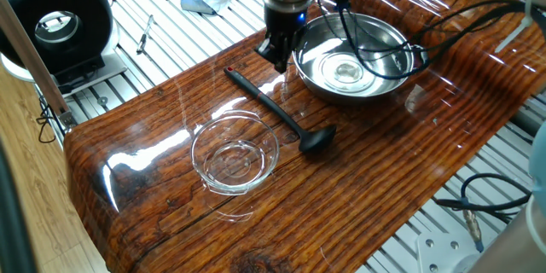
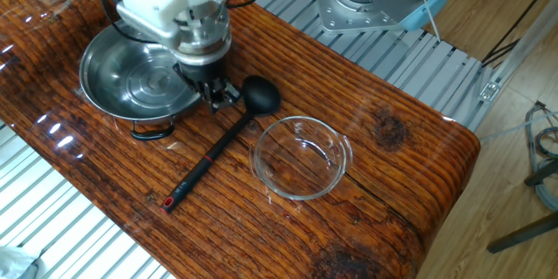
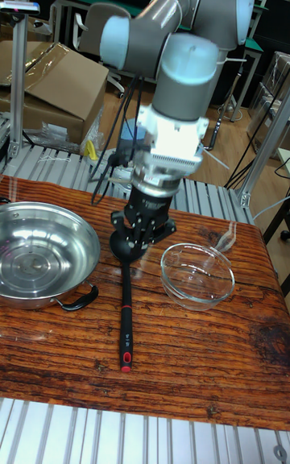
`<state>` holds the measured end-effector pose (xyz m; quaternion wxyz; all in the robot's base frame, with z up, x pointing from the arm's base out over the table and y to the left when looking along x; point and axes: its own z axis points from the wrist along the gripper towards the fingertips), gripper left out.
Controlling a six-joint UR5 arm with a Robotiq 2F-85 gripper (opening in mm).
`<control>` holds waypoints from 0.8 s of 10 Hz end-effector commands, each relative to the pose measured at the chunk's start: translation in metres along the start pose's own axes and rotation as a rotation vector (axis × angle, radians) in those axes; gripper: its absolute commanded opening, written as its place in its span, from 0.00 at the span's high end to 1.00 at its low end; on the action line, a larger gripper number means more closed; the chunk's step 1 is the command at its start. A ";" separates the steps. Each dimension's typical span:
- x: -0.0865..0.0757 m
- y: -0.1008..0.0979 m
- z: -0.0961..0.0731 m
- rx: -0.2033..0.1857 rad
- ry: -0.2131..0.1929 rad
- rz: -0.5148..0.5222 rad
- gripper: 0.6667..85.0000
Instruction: Scoop water with a large spoon from one bowl to another
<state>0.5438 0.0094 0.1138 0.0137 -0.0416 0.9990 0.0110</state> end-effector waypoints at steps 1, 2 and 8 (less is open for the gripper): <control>-0.004 -0.001 0.029 -0.016 -0.006 -0.035 0.71; -0.006 -0.003 0.037 -0.013 -0.013 -0.051 0.66; -0.017 0.001 0.065 -0.037 -0.063 -0.106 0.34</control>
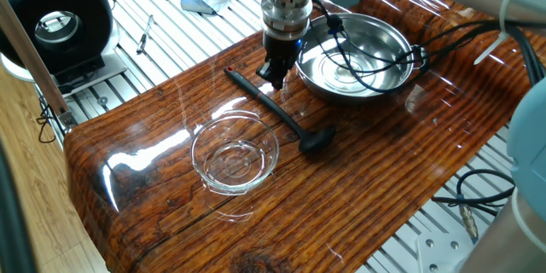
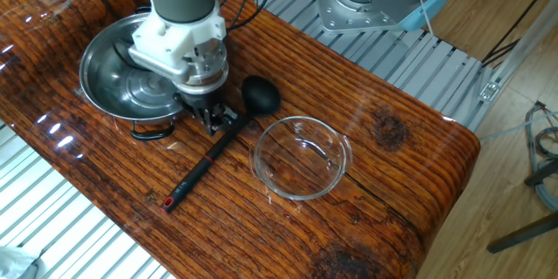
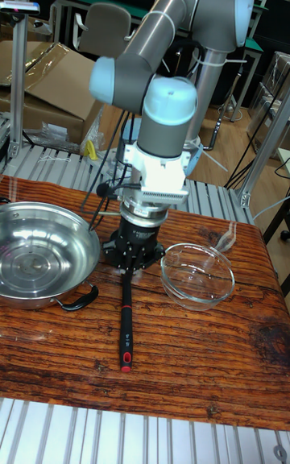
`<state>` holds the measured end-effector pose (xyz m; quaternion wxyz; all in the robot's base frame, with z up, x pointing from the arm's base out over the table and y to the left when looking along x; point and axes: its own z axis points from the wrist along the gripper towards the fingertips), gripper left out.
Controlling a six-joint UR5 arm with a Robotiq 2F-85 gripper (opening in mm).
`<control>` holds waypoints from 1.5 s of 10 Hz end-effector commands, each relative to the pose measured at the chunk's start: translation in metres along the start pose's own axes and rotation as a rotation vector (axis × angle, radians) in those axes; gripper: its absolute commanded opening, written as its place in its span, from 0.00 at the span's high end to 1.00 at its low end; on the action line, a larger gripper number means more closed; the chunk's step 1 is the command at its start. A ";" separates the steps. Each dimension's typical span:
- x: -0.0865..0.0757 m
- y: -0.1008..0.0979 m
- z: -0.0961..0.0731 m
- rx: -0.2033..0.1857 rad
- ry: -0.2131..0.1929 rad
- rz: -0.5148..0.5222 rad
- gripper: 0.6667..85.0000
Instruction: Scoop water with a large spoon from one bowl to another
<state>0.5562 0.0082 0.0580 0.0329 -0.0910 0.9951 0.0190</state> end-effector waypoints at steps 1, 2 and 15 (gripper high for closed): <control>-0.010 0.006 0.013 -0.028 -0.040 0.001 0.34; -0.010 0.007 0.014 -0.026 -0.043 0.004 0.34; -0.003 -0.007 0.019 0.031 -0.018 0.122 1.00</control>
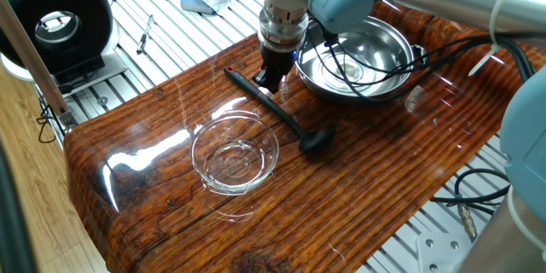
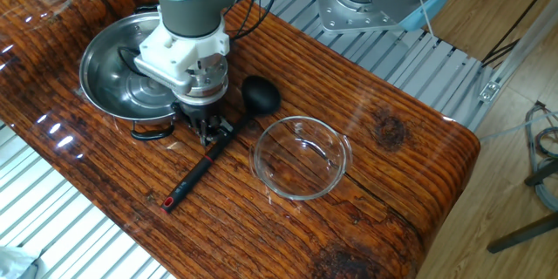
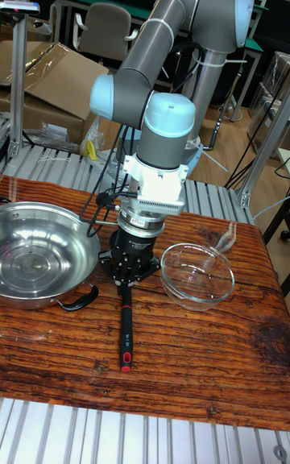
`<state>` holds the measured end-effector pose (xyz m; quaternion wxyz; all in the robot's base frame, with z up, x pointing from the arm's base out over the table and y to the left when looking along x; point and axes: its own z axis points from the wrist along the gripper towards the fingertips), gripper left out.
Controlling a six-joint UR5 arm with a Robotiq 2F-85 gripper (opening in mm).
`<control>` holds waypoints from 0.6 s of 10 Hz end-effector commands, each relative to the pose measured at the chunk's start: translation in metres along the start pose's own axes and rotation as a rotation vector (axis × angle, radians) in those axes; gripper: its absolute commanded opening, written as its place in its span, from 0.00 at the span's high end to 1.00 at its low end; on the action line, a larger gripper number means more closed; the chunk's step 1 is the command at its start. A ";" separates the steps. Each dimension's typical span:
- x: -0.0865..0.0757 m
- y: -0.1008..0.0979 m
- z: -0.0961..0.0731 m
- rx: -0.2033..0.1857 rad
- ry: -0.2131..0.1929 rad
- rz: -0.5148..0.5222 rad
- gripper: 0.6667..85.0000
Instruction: Scoop water with a large spoon from one bowl to another
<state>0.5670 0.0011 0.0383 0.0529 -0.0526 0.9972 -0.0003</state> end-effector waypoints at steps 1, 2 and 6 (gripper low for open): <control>0.010 0.003 -0.001 -0.017 0.039 0.060 1.00; 0.013 0.003 -0.001 -0.017 0.050 0.063 1.00; 0.020 0.005 -0.002 -0.019 0.081 0.099 0.94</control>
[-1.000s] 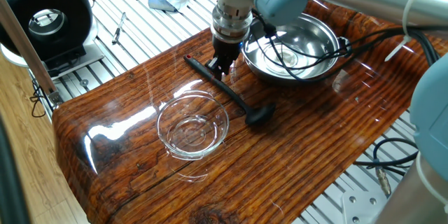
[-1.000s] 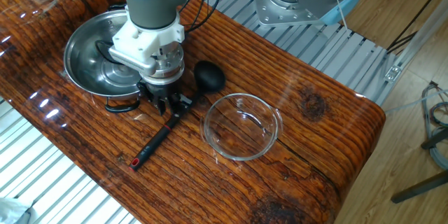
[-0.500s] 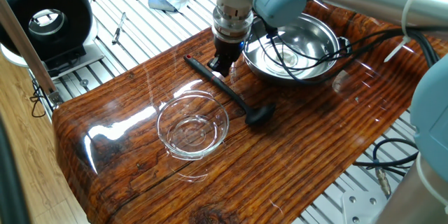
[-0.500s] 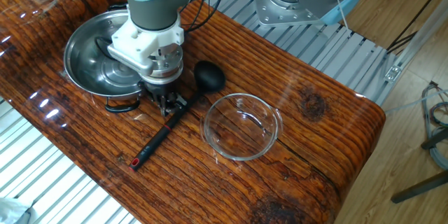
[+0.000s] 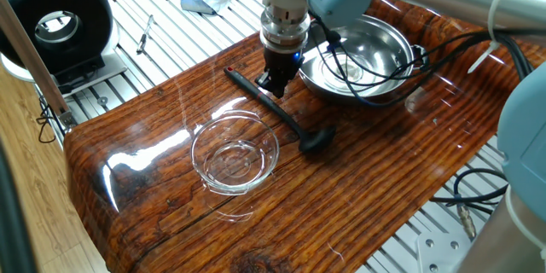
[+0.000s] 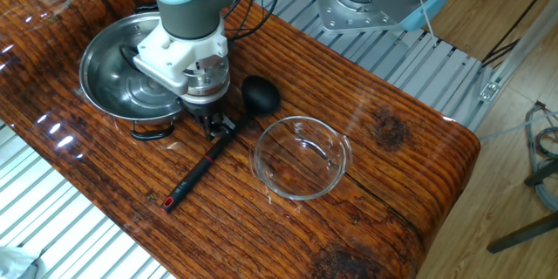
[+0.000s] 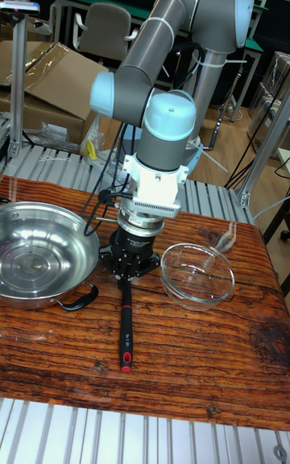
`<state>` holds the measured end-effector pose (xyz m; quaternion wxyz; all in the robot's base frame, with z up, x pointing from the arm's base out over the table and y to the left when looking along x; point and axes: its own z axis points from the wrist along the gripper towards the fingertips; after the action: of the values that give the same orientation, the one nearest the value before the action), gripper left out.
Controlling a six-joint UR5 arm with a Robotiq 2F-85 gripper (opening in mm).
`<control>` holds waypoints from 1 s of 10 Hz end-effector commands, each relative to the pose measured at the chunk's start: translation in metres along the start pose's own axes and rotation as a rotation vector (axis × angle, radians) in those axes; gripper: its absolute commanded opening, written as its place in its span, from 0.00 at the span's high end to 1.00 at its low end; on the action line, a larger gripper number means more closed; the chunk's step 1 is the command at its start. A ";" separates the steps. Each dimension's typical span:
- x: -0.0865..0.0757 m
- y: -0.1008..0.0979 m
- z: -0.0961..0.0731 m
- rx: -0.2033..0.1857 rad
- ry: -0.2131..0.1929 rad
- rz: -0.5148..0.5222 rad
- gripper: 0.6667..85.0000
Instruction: Scoop water with a large spoon from one bowl to another
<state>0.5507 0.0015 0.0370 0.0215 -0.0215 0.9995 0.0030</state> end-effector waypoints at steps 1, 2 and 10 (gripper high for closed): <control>-0.004 0.011 0.000 -0.046 -0.014 0.043 0.87; -0.001 0.019 0.008 -0.066 -0.011 0.010 0.70; 0.002 0.010 0.007 -0.044 0.014 -0.098 0.40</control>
<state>0.5502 0.0116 0.0231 0.0163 -0.0675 0.9974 0.0187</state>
